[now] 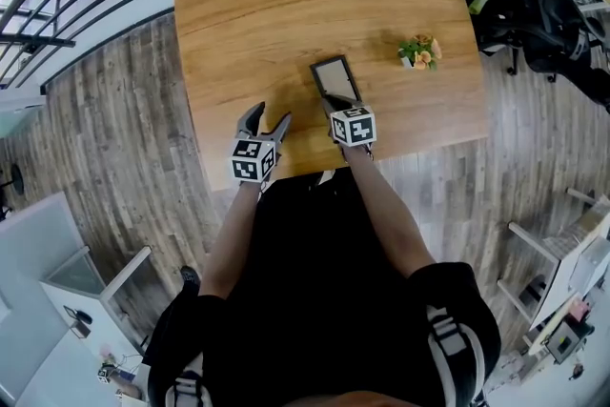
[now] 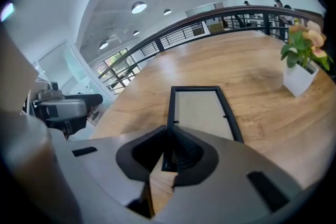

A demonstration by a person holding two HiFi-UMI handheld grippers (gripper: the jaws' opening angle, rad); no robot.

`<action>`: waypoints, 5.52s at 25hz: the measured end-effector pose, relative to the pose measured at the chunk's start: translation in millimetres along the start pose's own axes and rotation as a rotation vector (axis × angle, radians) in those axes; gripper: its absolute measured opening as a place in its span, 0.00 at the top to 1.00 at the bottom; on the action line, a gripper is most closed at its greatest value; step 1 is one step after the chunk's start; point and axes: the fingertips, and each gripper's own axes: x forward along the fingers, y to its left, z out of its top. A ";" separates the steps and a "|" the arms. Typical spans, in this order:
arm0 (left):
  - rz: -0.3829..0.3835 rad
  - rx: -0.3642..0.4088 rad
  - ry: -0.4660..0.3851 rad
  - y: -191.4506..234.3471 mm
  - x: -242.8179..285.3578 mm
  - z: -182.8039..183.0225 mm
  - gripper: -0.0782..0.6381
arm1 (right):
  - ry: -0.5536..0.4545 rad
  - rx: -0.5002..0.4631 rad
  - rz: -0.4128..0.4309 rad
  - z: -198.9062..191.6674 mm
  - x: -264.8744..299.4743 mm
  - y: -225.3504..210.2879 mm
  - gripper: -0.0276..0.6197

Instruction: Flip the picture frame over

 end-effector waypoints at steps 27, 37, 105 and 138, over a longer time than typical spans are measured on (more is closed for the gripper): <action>0.004 -0.095 -0.058 9.9 5.1 18.9 0.45 | -0.193 0.166 0.495 45.7 -52.5 50.7 0.88; -0.117 -0.145 -0.091 2.4 9.4 35.6 0.45 | -0.337 0.340 0.924 77.2 -94.1 85.2 0.88; -0.722 -0.517 -0.166 -43.5 -9.9 70.4 0.76 | -0.373 0.502 1.365 80.7 -157.3 61.1 0.77; -0.386 -0.463 0.039 -32.3 50.5 12.5 0.76 | -0.286 0.410 0.681 25.6 -72.9 -1.2 0.83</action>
